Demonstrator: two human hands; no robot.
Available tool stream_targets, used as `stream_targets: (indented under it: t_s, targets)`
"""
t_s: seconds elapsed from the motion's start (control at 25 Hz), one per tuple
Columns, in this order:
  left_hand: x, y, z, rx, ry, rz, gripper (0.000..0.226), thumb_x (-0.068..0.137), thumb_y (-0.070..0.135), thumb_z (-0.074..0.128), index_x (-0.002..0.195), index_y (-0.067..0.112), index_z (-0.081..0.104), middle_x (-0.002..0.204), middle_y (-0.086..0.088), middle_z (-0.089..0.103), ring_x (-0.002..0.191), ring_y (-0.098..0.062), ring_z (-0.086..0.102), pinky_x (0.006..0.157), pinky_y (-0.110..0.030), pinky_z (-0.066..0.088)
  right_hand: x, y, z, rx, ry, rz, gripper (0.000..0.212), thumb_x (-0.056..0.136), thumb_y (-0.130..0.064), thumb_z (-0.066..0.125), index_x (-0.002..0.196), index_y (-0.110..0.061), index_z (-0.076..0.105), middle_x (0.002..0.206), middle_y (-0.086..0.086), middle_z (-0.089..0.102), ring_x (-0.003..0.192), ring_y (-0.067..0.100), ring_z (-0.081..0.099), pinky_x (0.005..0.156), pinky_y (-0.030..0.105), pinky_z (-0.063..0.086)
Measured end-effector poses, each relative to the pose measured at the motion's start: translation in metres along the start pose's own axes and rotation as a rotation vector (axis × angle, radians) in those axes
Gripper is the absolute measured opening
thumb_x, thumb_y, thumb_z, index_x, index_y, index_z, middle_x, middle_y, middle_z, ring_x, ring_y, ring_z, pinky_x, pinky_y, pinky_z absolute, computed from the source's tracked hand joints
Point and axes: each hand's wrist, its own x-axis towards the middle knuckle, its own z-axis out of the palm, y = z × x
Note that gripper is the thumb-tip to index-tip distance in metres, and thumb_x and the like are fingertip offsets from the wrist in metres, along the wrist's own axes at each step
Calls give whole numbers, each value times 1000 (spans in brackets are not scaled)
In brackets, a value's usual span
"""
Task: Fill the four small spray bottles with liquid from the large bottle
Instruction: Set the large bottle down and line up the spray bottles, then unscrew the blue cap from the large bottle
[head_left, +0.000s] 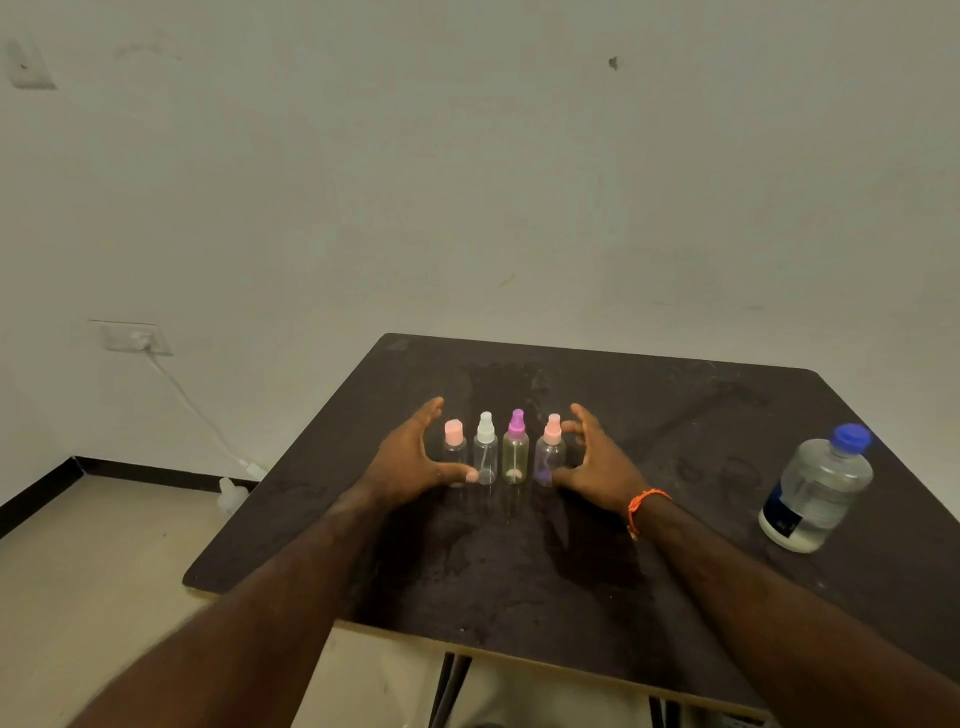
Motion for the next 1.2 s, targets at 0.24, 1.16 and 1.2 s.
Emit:
stream_targets:
  t_s: [0.24,1.16,1.2]
  targets:
    - [-38,42,-3,420,210,164,120,74,83,68,166,23,18,176,0,2,161,-20,5,126,-54,11,-53,-12,-26,-311,295,-74,68,79,-29,66,144,-26,44,136,-5,59,126,22,53,104,51,38]
    - [-17,223,255,248,-160,342,120,73,70,81,165,25,19,168,1,33,153,-21,32,125,-51,21,-169,103,-187,-260,655,152,21,86,-25,64,106,-21,61,96,-10,63,88,15,62,82,36,52]
    - [-12,224,262,209,-191,316,121,72,70,82,165,25,19,168,1,34,153,-21,34,126,-51,21,-166,104,-190,-194,640,168,29,85,-20,65,114,-19,59,101,-9,61,92,15,63,85,35,52]
